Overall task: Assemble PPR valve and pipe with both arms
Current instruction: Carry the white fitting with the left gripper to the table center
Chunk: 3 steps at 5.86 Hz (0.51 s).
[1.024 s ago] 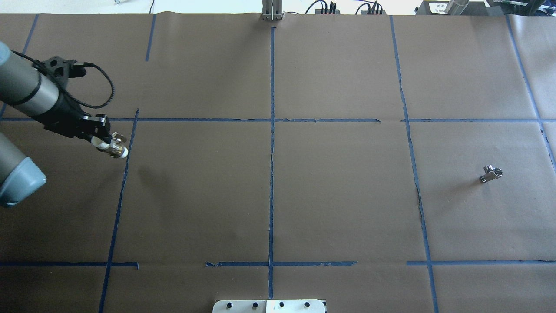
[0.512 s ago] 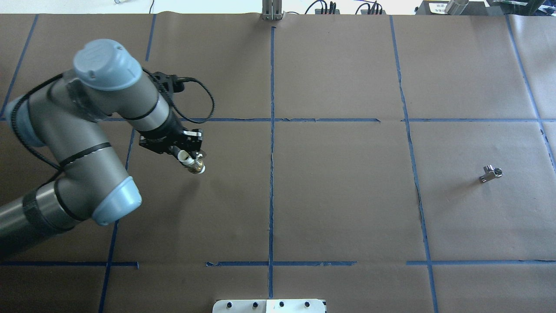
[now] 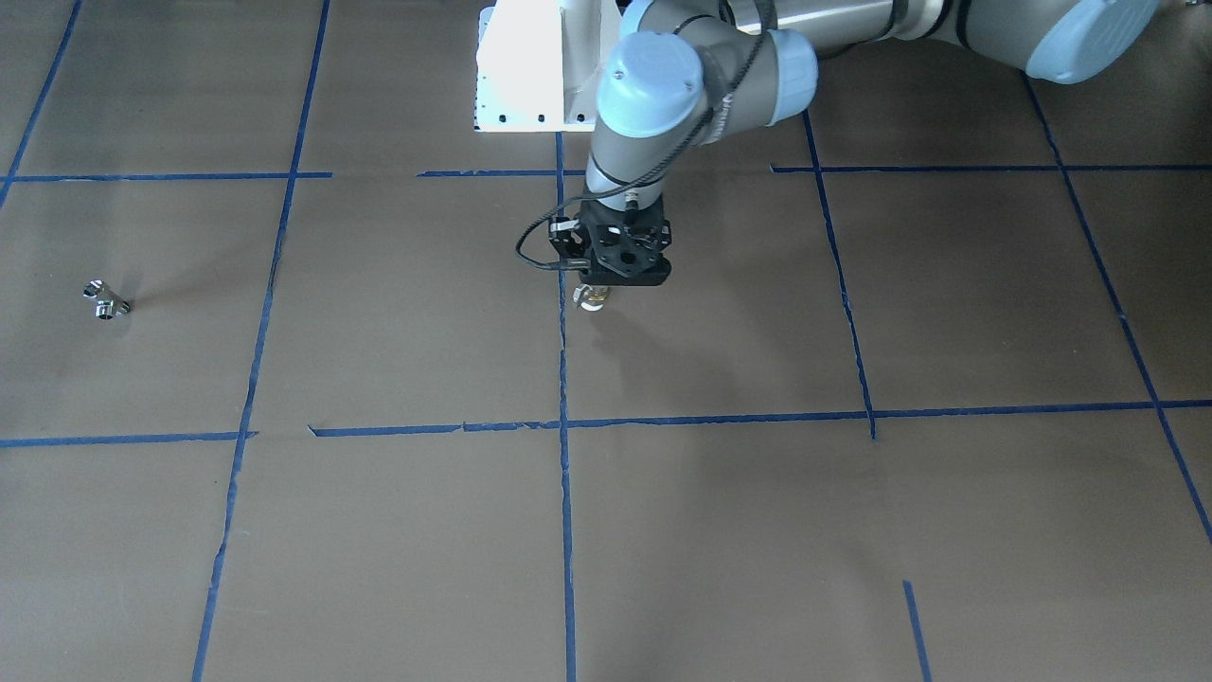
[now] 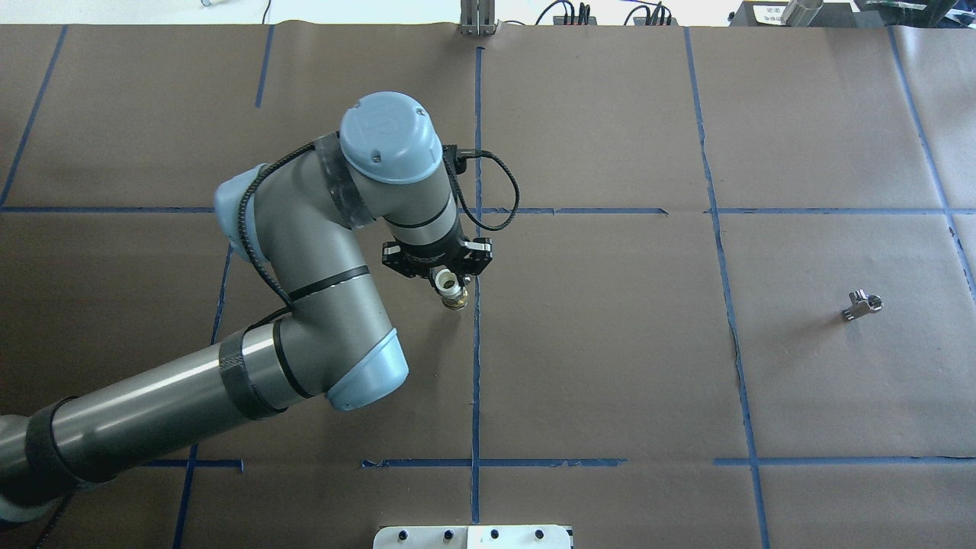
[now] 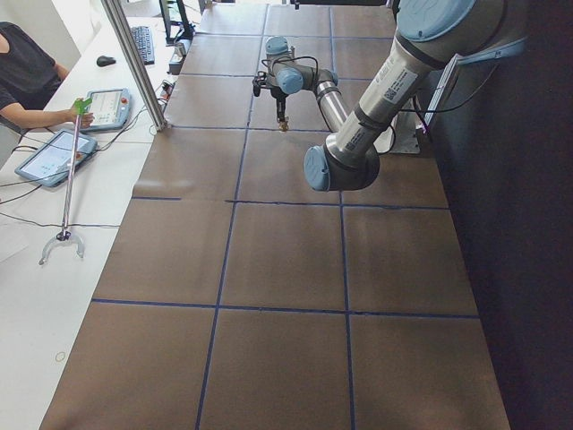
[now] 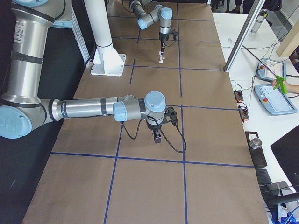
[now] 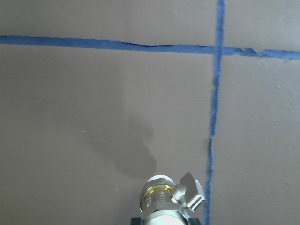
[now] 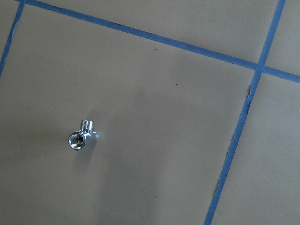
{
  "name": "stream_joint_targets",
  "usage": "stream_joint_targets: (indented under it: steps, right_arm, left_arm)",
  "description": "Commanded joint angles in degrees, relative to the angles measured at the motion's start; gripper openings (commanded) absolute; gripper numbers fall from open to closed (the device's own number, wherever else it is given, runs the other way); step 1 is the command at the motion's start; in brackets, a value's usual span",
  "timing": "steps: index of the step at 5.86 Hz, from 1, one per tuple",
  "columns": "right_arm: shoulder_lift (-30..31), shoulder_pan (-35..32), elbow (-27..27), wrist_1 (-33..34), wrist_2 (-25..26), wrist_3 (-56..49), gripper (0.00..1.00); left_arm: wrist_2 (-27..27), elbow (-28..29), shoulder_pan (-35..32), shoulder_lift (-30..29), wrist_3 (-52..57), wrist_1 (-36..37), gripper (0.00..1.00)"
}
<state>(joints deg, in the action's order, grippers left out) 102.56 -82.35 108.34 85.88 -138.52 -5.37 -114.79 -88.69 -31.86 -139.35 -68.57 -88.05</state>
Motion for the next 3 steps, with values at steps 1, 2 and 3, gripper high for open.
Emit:
stream_joint_targets:
  steps: [1, 2, 3]
  right_arm:
    - [0.1, 0.0, -0.1, 0.1, 0.3, 0.0, 1.0]
    - [0.1, 0.0, -0.1, 0.1, 0.2, 0.1, 1.0]
    - [0.1, 0.0, -0.1, 0.1, 0.1, 0.2, 1.0]
  left_arm:
    - [1.6, 5.3, 1.0, -4.4, -0.2, 0.0, 0.0]
    - [1.6, 5.4, 1.0, -4.4, -0.1, 0.0, 0.0]
    - [1.6, 5.6, 1.2, -4.3, -0.1, 0.0, 0.0]
